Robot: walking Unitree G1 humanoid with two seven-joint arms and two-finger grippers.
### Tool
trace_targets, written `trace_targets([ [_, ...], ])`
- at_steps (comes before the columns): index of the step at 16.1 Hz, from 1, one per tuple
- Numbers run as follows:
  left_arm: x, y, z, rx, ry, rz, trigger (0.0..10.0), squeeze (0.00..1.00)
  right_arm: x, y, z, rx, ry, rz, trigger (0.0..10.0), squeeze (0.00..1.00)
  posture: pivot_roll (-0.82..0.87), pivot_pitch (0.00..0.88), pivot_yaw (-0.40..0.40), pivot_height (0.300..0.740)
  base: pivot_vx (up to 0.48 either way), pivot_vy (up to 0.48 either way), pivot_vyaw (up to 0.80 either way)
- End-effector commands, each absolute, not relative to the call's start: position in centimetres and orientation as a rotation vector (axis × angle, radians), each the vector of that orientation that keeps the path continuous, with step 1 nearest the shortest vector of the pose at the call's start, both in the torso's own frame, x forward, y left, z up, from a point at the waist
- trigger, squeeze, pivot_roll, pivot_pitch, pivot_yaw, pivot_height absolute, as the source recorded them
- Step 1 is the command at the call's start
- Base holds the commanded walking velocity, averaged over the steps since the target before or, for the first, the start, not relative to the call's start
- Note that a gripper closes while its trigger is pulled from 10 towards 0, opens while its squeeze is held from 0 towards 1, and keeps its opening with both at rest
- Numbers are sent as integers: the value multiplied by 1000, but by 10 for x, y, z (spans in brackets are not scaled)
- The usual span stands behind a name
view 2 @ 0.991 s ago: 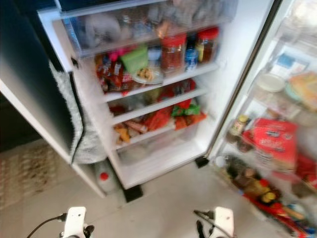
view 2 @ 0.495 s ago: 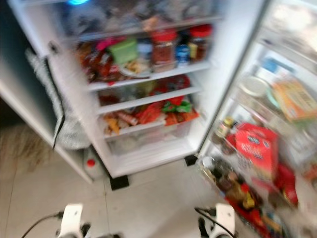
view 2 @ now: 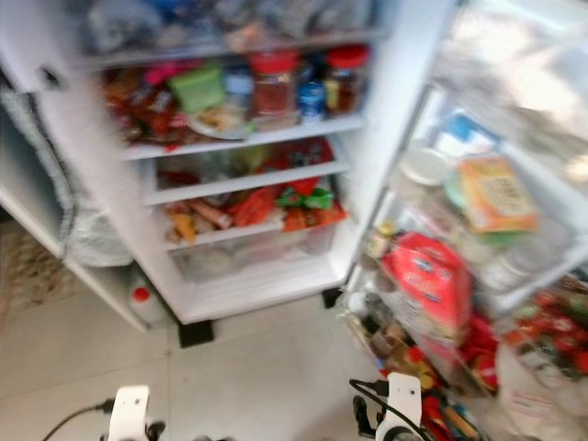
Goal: Restocking fridge
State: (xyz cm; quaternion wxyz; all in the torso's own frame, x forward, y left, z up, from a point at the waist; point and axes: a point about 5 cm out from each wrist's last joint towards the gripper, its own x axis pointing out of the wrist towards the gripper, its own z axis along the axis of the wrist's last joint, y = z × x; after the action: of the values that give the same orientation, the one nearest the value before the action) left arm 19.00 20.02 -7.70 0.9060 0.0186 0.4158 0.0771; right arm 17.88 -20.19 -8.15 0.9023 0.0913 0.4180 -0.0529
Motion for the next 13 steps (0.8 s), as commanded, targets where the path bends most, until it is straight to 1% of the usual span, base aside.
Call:
trace_targets([
  [1,189,199,-77,47,850,141,10000,0,171,-205,-85,183,889,-117,10000,0,-82,145,-17,740,0,0,0],
  [4,193,200,-75,87,833,122,10000,0,170,-204,-85,184,895,-110,10000,0,-77,146,-16,740,0,0,0],
  [10,184,201,-79,92,869,133,10000,0,171,-202,-85,163,890,-95,10000,0,-80,144,-15,740,0,0,0],
  [13,183,203,-80,89,869,137,10000,0,182,-209,-78,68,830,-97,10000,0,-82,143,-14,740,0,0,0],
])
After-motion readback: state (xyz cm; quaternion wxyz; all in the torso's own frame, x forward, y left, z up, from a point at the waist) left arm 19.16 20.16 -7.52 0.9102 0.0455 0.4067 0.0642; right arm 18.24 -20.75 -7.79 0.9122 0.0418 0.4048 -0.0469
